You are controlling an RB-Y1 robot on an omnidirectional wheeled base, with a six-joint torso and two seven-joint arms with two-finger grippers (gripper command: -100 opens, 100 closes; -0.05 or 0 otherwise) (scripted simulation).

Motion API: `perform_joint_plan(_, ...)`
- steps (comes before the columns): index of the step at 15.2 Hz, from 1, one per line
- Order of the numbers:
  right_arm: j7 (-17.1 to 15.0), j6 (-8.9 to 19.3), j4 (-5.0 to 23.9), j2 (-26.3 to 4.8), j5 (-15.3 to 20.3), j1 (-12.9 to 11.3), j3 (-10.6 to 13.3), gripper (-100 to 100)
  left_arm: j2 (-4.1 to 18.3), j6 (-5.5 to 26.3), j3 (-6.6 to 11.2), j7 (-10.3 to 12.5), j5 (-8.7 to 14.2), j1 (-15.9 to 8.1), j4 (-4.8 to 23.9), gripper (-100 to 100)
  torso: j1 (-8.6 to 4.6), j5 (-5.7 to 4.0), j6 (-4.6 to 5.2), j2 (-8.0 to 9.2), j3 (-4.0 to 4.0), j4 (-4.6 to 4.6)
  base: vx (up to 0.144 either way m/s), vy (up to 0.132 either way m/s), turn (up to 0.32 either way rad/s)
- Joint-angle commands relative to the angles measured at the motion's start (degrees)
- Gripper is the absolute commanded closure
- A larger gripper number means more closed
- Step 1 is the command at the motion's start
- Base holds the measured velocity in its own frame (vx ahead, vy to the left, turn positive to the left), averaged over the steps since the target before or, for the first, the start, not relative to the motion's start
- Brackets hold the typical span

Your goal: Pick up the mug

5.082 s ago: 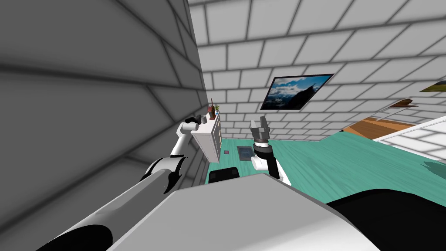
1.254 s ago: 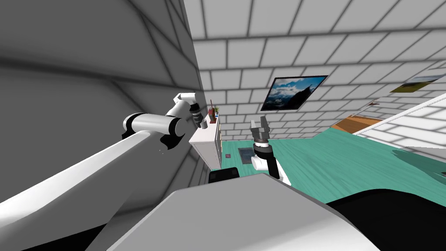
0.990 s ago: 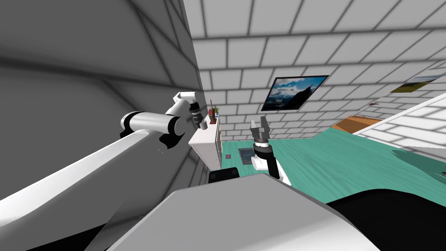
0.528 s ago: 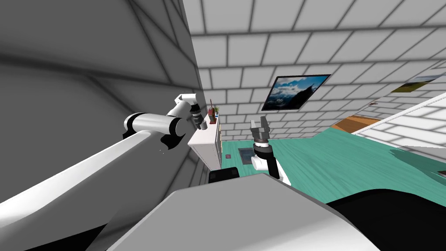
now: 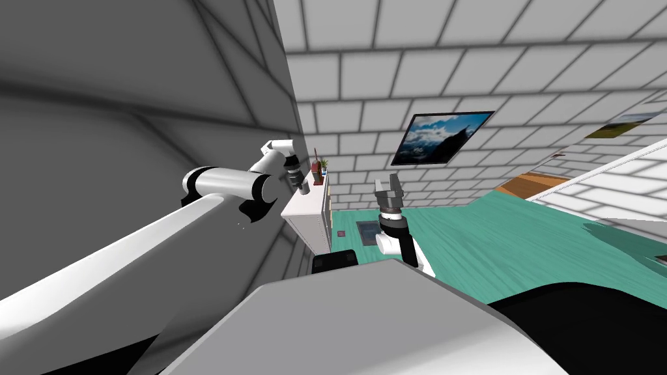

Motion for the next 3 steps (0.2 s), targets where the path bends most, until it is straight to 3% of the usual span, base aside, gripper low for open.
perform_joint_plan(1,0.0,0.0,0.0,0.0,0.0,0.0,0.0,0,0.4,1.7,-0.02,0.0,0.2,-1.0,-0.5,100,0.00,0.00,0.00,0.00,0.00,0.00,0.021,0.002,0.010)
perform_joint_plan(3,0.0,0.0,0.0,0.0,0.0,0.0,0.0,0,0.4,1.0,-0.03,-0.1,0.1,-1.0,0.1,100,0.01,0.00,0.01,-0.04,-0.01,0.01,0.024,0.004,0.005)
